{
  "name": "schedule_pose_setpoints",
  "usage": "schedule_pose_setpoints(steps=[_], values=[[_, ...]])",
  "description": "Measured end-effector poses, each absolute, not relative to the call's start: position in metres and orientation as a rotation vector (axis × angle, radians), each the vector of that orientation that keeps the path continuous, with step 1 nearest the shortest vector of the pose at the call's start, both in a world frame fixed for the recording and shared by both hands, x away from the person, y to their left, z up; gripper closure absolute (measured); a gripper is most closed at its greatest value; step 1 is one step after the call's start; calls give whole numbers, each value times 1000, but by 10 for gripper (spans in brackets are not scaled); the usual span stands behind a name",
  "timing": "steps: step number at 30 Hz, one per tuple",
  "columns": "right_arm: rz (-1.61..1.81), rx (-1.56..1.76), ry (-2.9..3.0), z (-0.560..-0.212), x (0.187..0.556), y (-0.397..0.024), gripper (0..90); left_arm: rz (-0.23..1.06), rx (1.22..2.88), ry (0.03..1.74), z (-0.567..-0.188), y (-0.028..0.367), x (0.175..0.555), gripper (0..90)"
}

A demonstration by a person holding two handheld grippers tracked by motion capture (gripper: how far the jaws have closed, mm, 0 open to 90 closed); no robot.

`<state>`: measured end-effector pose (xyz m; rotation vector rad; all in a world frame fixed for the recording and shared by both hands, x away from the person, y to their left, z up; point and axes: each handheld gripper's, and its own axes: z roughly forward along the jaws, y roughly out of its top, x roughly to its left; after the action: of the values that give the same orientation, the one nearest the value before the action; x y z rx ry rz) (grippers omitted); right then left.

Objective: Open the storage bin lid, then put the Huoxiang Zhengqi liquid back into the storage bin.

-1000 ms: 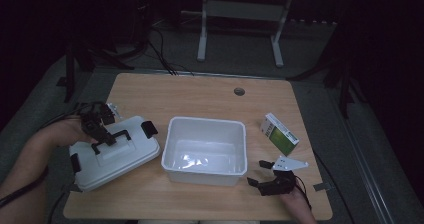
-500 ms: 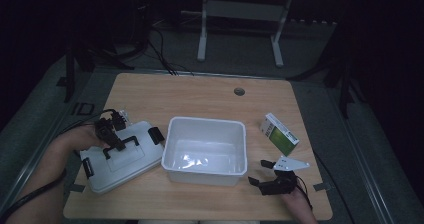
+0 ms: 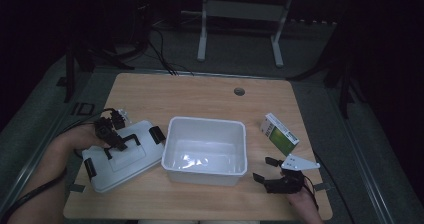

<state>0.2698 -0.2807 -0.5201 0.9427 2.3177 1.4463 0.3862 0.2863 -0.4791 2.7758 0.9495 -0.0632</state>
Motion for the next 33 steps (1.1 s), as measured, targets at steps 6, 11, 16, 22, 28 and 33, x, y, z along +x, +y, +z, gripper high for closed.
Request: schedule_pose_setpoints(steps=[6, 11, 16, 22, 28, 33], values=[[1459, 946, 2253, -487, 273, -296, 119, -12, 2762, 967, -476, 288, 386, 469], [1361, 997, 2178, -469, 286, -317, 150, -11, 2753, 973, -477, 288, 387, 453], [1309, 1006, 2180, -464, 300, -332, 252, -27, 2754, 974, -479, 289, 387, 449], [1200, 1098, 2180, -471, 337, -345, 335, -30, 2757, 972, -480, 290, 387, 449], [1118, 1144, 2205, -478, 360, -346, 385, -45, 2759, 973, -483, 289, 387, 449], [1085, 1178, 2246, -484, 375, -344, 428, -45, 2755, 974, -484, 289, 388, 450]])
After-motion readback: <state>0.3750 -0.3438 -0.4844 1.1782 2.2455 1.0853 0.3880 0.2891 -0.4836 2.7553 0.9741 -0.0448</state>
